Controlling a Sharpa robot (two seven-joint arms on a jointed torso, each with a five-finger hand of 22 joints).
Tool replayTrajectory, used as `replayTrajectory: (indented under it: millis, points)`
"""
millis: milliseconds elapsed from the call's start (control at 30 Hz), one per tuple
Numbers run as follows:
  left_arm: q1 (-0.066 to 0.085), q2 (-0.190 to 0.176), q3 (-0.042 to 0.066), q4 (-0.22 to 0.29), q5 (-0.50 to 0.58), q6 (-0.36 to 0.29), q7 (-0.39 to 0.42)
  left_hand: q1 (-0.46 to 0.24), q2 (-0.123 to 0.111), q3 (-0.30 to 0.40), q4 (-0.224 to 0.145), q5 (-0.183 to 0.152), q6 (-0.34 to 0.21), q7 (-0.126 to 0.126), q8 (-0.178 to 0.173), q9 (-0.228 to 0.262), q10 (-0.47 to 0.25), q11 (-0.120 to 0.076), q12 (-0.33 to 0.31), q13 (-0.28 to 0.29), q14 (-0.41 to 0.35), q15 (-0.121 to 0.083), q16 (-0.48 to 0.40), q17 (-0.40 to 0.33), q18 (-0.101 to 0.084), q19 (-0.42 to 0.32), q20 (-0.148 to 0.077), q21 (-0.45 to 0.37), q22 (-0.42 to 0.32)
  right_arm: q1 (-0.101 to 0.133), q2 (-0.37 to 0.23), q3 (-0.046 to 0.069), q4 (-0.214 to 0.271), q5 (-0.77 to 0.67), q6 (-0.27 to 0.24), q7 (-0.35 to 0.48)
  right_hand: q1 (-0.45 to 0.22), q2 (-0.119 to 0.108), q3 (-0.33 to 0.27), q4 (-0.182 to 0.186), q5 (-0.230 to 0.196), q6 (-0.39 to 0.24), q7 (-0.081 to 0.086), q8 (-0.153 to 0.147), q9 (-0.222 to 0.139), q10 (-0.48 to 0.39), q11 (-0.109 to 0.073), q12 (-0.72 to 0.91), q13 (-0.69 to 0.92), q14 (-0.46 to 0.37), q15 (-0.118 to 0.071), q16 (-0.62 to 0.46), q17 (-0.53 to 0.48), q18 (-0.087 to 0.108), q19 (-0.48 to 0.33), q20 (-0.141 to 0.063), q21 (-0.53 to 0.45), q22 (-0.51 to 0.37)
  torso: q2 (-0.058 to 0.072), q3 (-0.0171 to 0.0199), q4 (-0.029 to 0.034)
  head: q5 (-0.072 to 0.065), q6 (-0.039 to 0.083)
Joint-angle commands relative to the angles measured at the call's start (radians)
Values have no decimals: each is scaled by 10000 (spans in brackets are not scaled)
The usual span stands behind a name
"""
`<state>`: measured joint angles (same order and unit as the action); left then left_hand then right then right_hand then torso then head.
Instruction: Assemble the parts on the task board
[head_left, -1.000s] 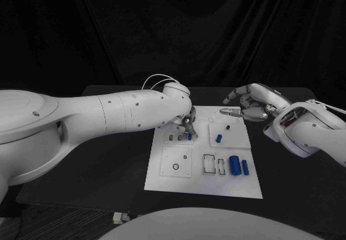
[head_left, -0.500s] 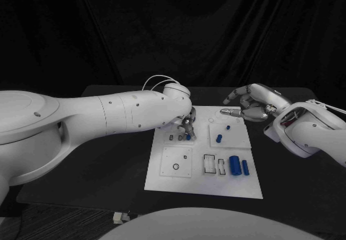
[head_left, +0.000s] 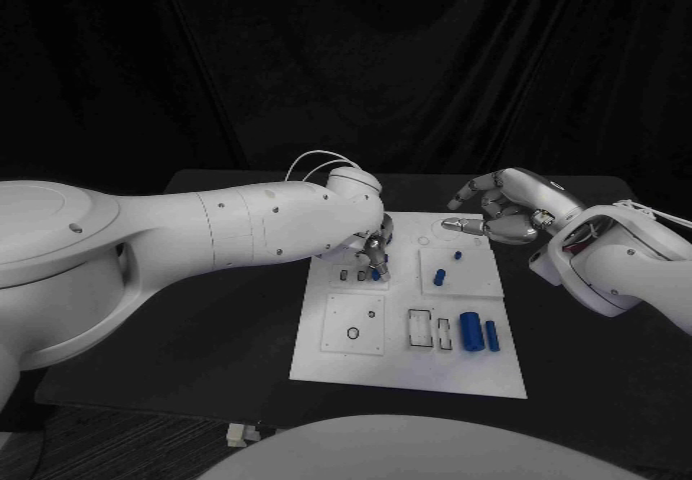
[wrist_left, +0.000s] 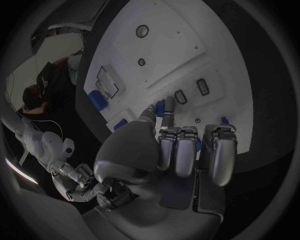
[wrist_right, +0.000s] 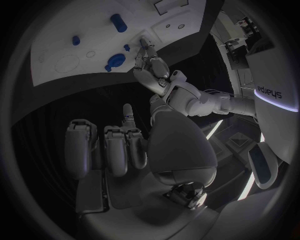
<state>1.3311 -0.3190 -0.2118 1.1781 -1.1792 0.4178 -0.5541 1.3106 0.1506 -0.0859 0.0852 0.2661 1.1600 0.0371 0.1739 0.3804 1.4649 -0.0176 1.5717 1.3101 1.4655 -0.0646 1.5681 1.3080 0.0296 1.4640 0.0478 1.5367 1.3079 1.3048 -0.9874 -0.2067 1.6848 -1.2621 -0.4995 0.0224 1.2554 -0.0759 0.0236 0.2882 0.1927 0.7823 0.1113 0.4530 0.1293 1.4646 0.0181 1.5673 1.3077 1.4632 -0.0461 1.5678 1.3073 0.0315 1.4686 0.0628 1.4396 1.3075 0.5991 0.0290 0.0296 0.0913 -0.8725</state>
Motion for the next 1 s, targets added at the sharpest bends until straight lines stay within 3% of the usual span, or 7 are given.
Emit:
replayTrajectory:
  millis: [33, 333, 633, 1000]
  points:
    - [-29, -57, 2, 96, 50, -348, 34, 105, -11, 154, -65, 51, 89, -40, 14, 51, 1059, -121, -9, 2607, 1053, -102, 27, 2628, -109, 520, -78, -45, 1959, -28, -11, 5, 8, -105, 50, -193, 129, -15, 33, -46, 59, 75, -25, -24, -11, 1061, 79, 35, 2631, 1076, 72, 30, 2635, 54, 280, 75, -58, 2143, -3, 4, -2, 9, -2]
    - [-7, -590, 4, 605, 51, -831, -183, 29, -65, 234, -65, 52, 104, -42, 14, 92, 1059, -134, -9, 2607, 1053, -119, 27, 2628, -104, 508, -92, -57, 1942, -43, -66, 5, 9, -118, 61, -229, 148, -13, 34, -46, 58, 79, -24, -25, -14, 1061, 83, 35, 2631, 1076, 74, 30, 2635, 66, 256, 77, -102, 2128, 1, -1, -4, 3, -2]
    - [163, -1417, 5, 1421, 90, -1251, -439, -206, -151, 439, 19, 56, 89, -40, -25, 170, 1059, -160, -9, 2607, 1053, -148, 27, 2628, -119, 558, -123, -31, 1999, -148, -43, 5, -66, -120, 107, -262, 180, 0, 38, -42, 58, 80, -20, -32, -20, 1061, 90, 35, 2631, 1076, 78, 30, 2635, 74, 240, 80, -133, 2117, -12, 3, -2, 87, -2]
    - [229, -1694, 2, 1496, 1924, -1187, -1030, -395, -221, 692, 118, 97, 19, -16, -98, 237, 1059, -168, -9, 2607, 1053, -169, 27, 2628, -123, 574, -151, -28, 2016, -236, 1, 5, -114, -120, 201, -302, 211, 16, 42, -38, 58, 76, -14, -42, -29, 1061, 93, 35, 2631, 1076, 82, 30, 2635, 87, 211, 84, -185, 2098, -65, 21, 3, 134, -2]
